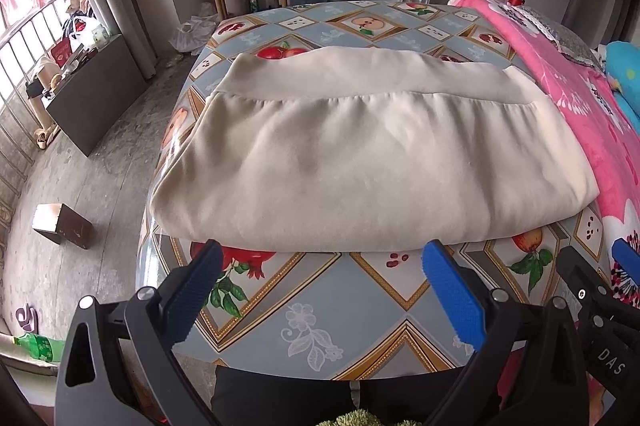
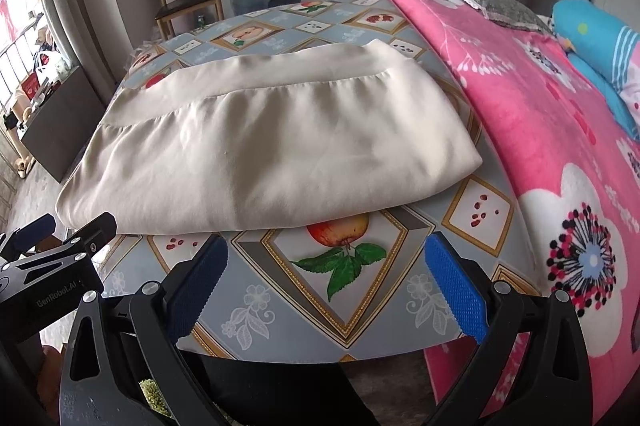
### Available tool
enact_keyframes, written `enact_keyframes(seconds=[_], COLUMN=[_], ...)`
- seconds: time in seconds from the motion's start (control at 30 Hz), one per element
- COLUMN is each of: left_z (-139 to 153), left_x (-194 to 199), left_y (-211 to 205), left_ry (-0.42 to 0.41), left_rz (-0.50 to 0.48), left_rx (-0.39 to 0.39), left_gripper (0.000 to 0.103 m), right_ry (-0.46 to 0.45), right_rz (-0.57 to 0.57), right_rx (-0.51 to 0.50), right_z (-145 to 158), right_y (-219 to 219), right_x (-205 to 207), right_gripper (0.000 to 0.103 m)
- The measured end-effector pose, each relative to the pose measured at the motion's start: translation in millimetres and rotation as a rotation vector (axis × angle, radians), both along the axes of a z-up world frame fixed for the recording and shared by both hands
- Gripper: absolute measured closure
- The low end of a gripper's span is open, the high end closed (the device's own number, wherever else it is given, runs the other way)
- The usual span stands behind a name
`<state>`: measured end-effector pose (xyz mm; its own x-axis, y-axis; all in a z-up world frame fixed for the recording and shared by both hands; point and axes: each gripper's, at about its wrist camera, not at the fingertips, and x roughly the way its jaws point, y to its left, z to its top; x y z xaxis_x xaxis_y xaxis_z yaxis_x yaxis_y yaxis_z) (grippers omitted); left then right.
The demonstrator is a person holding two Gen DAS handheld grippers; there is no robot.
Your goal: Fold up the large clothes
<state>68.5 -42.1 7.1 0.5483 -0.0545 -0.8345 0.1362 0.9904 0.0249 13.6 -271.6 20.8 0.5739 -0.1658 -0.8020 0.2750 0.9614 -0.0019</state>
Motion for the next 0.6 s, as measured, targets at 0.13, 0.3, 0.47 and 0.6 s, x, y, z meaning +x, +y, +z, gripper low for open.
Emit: enact_keyframes(seconds=[0.13, 0.3, 0.47, 0.6], left_z=[-1.1, -2.6, -5.6, -8.5], left_x=[-0.4, -0.7, -0.4, 1.1], left_y=[-0.2, -0.9, -2.5, -3.2], left_ry=[0.002, 0.008, 0.017, 0.028], left_rz=[-0.002, -0.006, -0.013, -0.014], left_rx=[0.000, 0.000, 0.002, 0.003], left_gripper=[0.005, 0.005, 0.005, 0.005], right_ry=[-0.002, -0.004, -0.004, -0.004], right_rz=[0.001, -0.002, -0.001, 0.001], right_rx=[-0.001, 0.001, 0.000, 0.000], right_z=[0.0, 1.0, 1.2, 0.8], right_y=[-0.6, -1.1, -1.0, -1.1], right_x=[-0.3, -0.4, -0.4, -0.2], right_gripper=[0.007, 0.007, 0.007, 0.007])
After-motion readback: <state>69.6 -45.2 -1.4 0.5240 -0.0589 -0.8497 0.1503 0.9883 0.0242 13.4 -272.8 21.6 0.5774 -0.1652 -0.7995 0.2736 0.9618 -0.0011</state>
